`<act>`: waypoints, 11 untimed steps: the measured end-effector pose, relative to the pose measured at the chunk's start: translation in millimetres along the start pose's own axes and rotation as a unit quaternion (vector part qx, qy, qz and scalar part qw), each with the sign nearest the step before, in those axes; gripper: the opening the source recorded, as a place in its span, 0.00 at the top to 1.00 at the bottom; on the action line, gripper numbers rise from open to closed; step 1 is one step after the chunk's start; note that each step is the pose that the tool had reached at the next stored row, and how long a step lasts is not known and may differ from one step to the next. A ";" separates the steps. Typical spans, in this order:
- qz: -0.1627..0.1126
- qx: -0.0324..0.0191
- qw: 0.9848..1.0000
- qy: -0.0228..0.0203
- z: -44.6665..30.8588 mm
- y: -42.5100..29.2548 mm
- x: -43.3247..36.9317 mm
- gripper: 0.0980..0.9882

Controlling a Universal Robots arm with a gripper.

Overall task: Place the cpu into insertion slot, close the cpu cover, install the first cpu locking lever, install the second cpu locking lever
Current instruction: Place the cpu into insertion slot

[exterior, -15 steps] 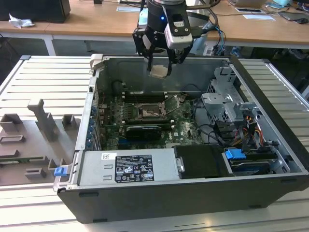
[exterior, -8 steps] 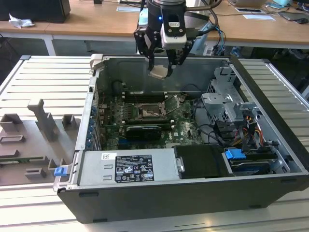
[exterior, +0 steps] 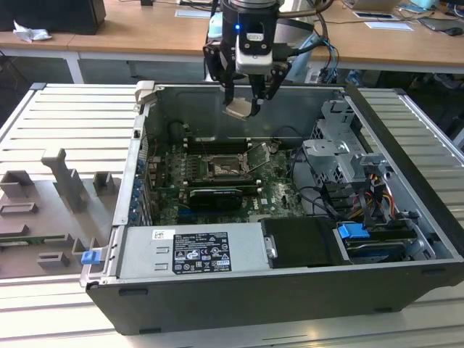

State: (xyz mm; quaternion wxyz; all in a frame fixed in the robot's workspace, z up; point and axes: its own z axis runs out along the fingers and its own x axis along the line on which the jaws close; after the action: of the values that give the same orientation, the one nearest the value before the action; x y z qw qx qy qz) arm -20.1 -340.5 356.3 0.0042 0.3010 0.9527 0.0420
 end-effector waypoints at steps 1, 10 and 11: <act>0.013 0.000 1.000 -0.001 0.1 0.0 0.0 0.51; 0.083 -0.001 0.997 -0.007 0.6 0.0 0.0 0.51; 0.091 -0.002 0.996 -0.008 0.7 -0.1 0.0 0.51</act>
State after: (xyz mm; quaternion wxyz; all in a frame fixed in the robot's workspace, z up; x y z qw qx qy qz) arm -20.1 -340.5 355.6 0.0080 0.3869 0.9212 0.0414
